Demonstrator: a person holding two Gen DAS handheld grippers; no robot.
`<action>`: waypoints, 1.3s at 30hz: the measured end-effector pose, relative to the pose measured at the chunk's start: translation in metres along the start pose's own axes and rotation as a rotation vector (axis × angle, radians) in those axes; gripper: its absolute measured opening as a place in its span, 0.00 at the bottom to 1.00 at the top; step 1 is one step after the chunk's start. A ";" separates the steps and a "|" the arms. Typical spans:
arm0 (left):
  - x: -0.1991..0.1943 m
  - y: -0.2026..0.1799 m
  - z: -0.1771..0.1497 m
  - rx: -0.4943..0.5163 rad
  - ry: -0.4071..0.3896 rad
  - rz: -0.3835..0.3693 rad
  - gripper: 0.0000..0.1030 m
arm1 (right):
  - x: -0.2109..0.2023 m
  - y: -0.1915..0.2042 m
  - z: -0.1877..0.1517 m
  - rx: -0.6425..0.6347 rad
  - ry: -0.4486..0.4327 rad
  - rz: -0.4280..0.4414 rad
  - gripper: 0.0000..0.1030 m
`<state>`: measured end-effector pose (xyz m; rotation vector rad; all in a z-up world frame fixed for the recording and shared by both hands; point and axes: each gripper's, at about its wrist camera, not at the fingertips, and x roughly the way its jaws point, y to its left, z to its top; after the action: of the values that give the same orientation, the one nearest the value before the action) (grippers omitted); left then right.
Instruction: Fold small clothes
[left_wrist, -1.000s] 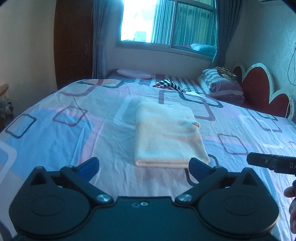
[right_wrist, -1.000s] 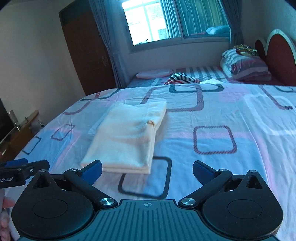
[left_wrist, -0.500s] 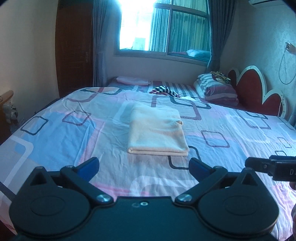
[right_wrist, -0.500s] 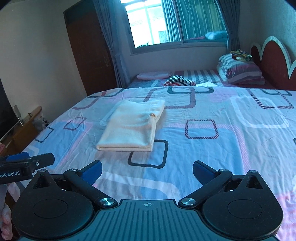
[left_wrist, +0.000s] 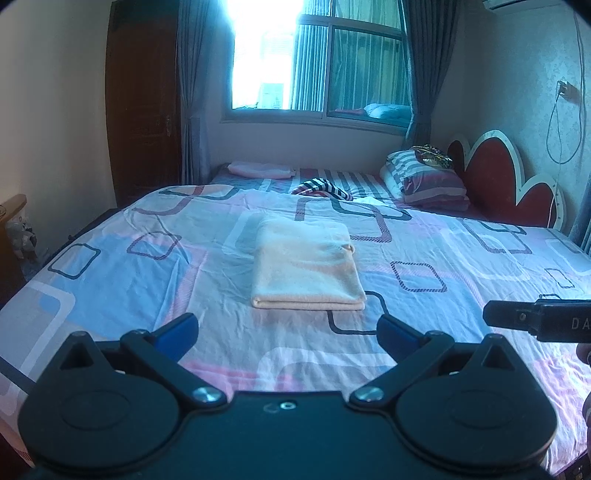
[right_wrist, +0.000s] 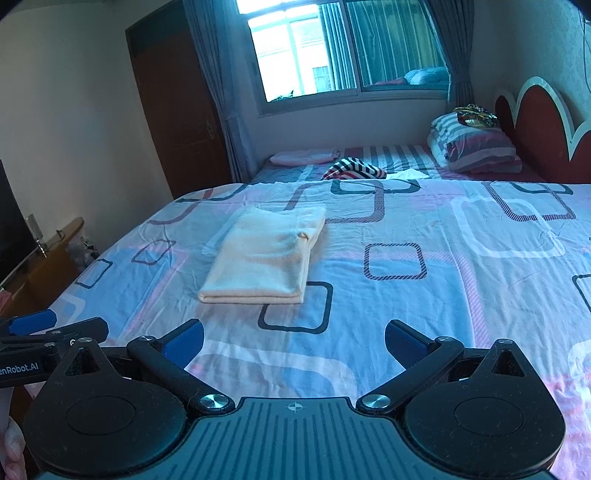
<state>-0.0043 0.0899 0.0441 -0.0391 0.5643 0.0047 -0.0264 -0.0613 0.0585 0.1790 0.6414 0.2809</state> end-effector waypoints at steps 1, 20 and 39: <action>-0.001 0.000 0.001 0.002 -0.002 -0.002 0.99 | 0.000 0.000 0.000 -0.001 0.001 0.001 1.00; -0.003 -0.001 0.005 0.019 -0.006 -0.001 0.99 | -0.003 0.001 0.003 -0.013 0.003 0.005 1.00; -0.002 -0.002 0.006 0.026 -0.012 -0.017 0.99 | -0.005 0.001 0.005 -0.015 0.000 0.008 1.00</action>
<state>-0.0027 0.0880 0.0507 -0.0182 0.5522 -0.0189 -0.0270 -0.0623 0.0654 0.1671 0.6389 0.2939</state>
